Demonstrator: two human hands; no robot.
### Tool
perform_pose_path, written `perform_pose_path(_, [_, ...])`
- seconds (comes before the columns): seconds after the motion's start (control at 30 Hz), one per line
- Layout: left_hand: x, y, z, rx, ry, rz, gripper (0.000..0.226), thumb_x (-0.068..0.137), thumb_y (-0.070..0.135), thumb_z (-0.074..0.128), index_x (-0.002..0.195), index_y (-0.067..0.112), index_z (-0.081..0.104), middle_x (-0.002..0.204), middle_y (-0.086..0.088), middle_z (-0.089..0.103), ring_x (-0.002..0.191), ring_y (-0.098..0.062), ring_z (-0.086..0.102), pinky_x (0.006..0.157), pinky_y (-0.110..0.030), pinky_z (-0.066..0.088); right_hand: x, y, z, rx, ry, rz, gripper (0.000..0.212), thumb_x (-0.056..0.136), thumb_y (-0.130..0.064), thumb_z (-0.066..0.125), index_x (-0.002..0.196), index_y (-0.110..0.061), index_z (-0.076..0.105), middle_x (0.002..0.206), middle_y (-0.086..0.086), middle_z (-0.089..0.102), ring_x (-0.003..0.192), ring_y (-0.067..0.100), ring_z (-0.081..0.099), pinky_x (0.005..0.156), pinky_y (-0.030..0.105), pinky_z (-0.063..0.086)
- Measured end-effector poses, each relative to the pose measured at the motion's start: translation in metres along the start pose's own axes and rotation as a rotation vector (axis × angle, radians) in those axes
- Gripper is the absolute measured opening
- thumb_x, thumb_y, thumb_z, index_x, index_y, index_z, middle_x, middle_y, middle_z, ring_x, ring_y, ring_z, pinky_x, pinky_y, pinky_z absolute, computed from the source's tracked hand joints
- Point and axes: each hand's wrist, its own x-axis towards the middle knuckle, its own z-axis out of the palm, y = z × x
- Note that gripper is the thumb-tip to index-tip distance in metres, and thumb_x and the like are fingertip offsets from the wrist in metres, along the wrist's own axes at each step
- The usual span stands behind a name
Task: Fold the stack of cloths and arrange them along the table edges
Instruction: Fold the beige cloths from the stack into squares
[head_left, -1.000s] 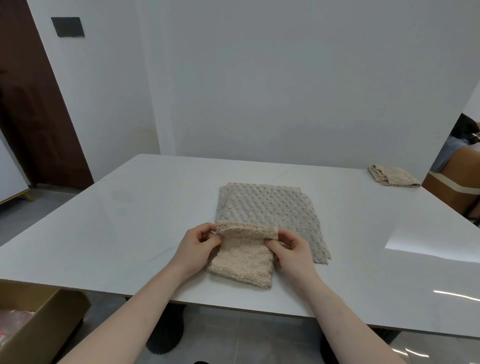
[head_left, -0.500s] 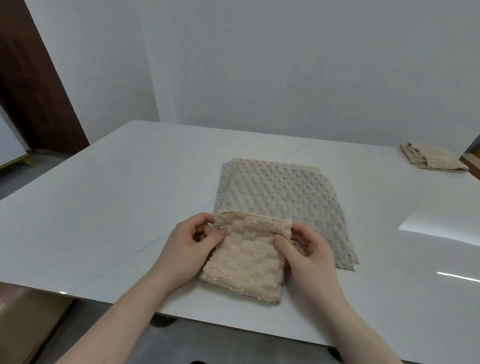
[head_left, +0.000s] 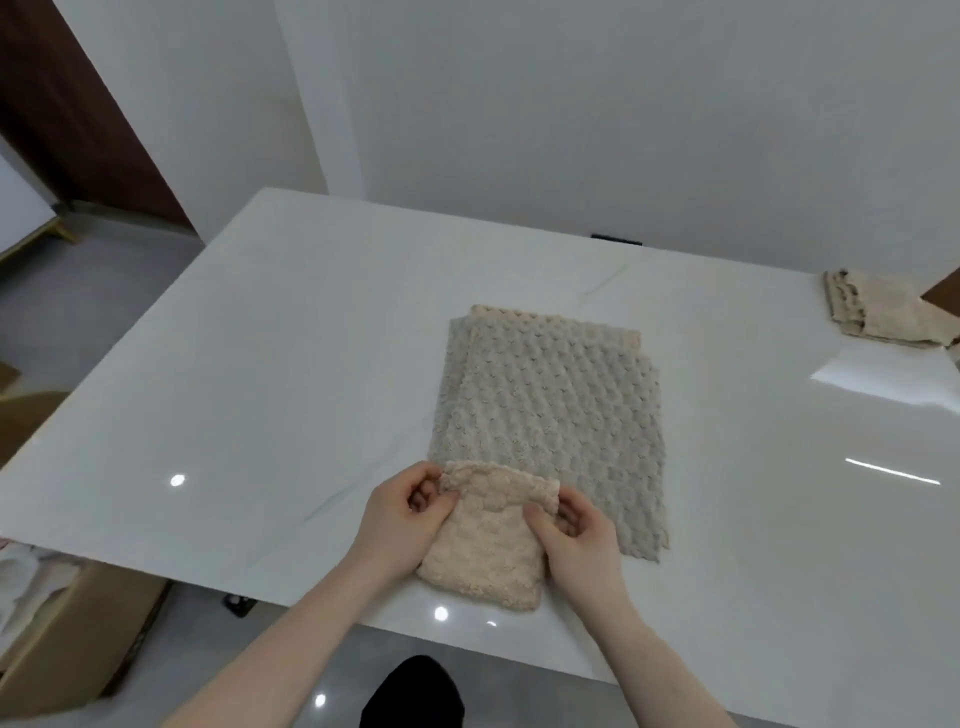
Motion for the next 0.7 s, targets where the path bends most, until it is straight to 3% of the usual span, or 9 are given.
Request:
perform_pose_path(0.1, [-0.012,0.031,-0.009,-0.005,-0.063,-0.129,0.011,0.09,0.023,0.073,0.083,0.031,0.074,0.059,0.019,0.054,0.058,0.0,0.049,0.064,-0.021,0.041,-0.019,-0.037,-0.004,0.05,0.004,0.143,0.017,0.094,-0.009,0.072,0.106,-0.02,0.077,0.099,-0.005,0.081,0.097,0.011,0.076,0.076,0.019,0.059])
perform_pose_path(0.17, [-0.027,0.054,-0.019,0.01,-0.074,-0.16,0.011,0.09,0.023,0.074,0.082,0.031,0.072,0.065,0.019,0.057,0.059,0.0,0.05,0.065,-0.02,0.04,-0.037,-0.059,-0.009,0.03,-0.006,0.184,0.016,0.093,-0.008,0.071,0.105,-0.018,0.077,0.099,-0.003,0.081,0.099,0.014,0.076,0.083,0.024,0.061])
perform_pose_path(0.27, [-0.054,0.086,-0.038,0.026,-0.066,-0.162,0.009,0.09,0.025,0.075,0.088,0.032,0.07,0.099,0.009,0.062,0.087,-0.004,0.06,0.075,-0.016,0.041,-0.064,-0.089,-0.019,0.0,-0.002,0.208,0.017,0.092,-0.009,0.073,0.105,-0.019,0.077,0.1,-0.002,0.081,0.099,0.014,0.076,0.093,0.034,0.06])
perform_pose_path(0.37, [-0.079,0.111,-0.051,-0.012,-0.111,-0.161,0.007,0.092,0.025,0.073,0.096,0.03,0.071,0.114,0.013,0.061,0.107,0.001,0.057,0.089,-0.021,0.045,-0.089,-0.11,-0.03,-0.017,0.003,0.208,0.016,0.092,-0.01,0.074,0.106,-0.018,0.077,0.101,-0.001,0.081,0.1,0.016,0.076,0.095,0.037,0.059])
perform_pose_path(0.43, [-0.093,0.129,-0.053,-0.07,-0.172,-0.17,0.004,0.096,0.025,0.068,0.097,0.028,0.071,0.107,0.015,0.069,0.102,-0.005,0.064,0.088,-0.025,0.048,-0.103,-0.122,-0.039,0.012,-0.027,0.21,0.018,0.093,-0.012,0.073,0.11,-0.017,0.076,0.104,0.0,0.081,0.102,0.017,0.076,0.094,0.039,0.06])
perform_pose_path(0.53, [-0.111,0.156,-0.044,-0.108,-0.203,-0.179,0.009,0.101,0.021,0.061,0.095,0.02,0.067,0.088,0.007,0.072,0.078,-0.005,0.066,0.068,-0.015,0.046,-0.119,-0.132,-0.057,0.033,-0.043,0.219,0.019,0.095,-0.015,0.072,0.114,-0.017,0.074,0.11,-0.001,0.079,0.103,0.02,0.076,0.093,0.047,0.061])
perform_pose_path(0.63, [-0.133,0.179,-0.022,-0.15,-0.164,-0.173,0.008,0.103,0.024,0.059,0.103,0.019,0.066,0.091,0.002,0.071,0.071,-0.004,0.065,0.062,-0.018,0.046,-0.135,-0.142,-0.083,0.036,-0.042,0.191,0.02,0.096,-0.017,0.071,0.116,-0.017,0.071,0.111,-0.001,0.079,0.098,0.021,0.077,0.088,0.055,0.062])
perform_pose_path(0.7, [-0.151,0.195,-0.004,-0.198,-0.128,-0.184,0.008,0.103,0.023,0.059,0.102,0.018,0.065,0.092,0.0,0.071,0.073,-0.006,0.065,0.062,-0.023,0.046,-0.147,-0.149,-0.107,0.045,-0.049,0.175,0.019,0.097,-0.017,0.071,0.116,-0.015,0.07,0.11,0.001,0.079,0.097,0.02,0.077,0.087,0.051,0.063])
